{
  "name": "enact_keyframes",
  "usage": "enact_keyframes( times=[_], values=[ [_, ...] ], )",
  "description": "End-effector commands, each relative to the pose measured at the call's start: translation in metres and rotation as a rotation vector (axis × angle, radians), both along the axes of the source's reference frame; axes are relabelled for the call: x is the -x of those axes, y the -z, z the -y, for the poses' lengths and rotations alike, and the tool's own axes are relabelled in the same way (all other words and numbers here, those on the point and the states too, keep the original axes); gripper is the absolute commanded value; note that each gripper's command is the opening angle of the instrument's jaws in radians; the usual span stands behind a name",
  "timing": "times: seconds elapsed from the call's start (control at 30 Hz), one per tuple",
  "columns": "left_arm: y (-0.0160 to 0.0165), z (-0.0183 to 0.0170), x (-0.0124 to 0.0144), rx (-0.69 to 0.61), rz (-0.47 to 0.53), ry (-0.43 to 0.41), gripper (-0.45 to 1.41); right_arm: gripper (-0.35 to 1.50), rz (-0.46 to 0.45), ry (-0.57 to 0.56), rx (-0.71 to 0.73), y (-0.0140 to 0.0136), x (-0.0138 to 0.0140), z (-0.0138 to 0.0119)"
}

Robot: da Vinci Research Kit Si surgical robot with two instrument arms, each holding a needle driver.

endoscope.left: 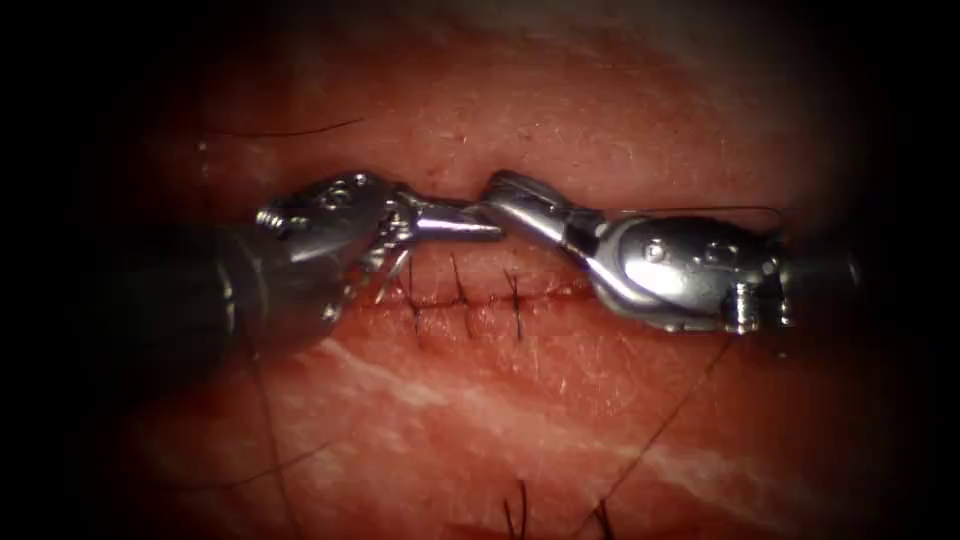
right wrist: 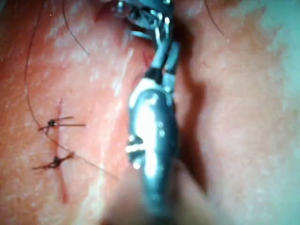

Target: Wound Closure

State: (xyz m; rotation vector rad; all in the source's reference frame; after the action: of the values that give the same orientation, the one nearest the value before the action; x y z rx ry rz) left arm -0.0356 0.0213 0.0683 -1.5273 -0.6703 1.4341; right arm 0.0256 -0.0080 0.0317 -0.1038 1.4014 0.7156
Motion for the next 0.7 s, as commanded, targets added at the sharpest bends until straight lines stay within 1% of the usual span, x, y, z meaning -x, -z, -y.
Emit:
enact_keyframes(
  times=[0.03, 0.07, 0.13, 0.17, 0.23, 0.33, 0.37, 0.43, 0.57, 0.7],
  values=[
    [-0.0009, 0.0001, 0.0008, 0.028, -0.029, 0.000, 0.77, -0.35, 0.004, 0.003, 0.007, -0.0006, 0.0003, 0.0008],
    [-0.0009, 0.0000, 0.0009, 0.029, -0.045, -0.005, 0.96, -0.35, 0.003, 0.008, 0.006, -0.0004, 0.0006, 0.0007],
    [-0.0010, -0.0001, 0.0010, 0.022, -0.061, -0.020, 1.13, -0.35, -0.001, 0.022, -0.003, 0.0000, 0.0012, 0.0004],
    [-0.0009, 0.0000, 0.0009, 0.014, -0.099, -0.058, 1.19, -0.35, -0.005, 0.038, -0.006, 0.0004, 0.0019, 0.0002],
    [-0.0009, 0.0000, 0.0007, 0.000, -0.132, -0.094, 1.19, -0.35, -0.013, 0.061, -0.004, 0.0010, 0.0025, -0.0002],
    [-0.0008, 0.0001, 0.0002, 0.052, -0.189, -0.150, 1.23, -0.35, -0.030, 0.102, 0.002, 0.0019, 0.0028, -0.0007],
    [-0.0007, 0.0002, 0.0001, 0.050, -0.213, -0.169, 1.23, -0.35, -0.037, 0.120, -0.002, 0.0022, 0.0028, -0.0008],
    [-0.0006, 0.0003, -0.0003, 0.050, -0.264, -0.219, 1.23, -0.35, 0.006, 0.178, -0.006, 0.0022, 0.0027, -0.0009],
    [-0.0005, 0.0008, -0.0008, 0.050, -0.370, -0.302, 1.23, -0.35, 0.043, 0.280, -0.001, 0.0023, 0.0022, -0.0008],
    [-0.0004, 0.0013, -0.0006, 0.028, -0.432, -0.366, 1.16, -0.35, 0.089, 0.391, 0.029, 0.0025, 0.0012, -0.0005]
  ],
)
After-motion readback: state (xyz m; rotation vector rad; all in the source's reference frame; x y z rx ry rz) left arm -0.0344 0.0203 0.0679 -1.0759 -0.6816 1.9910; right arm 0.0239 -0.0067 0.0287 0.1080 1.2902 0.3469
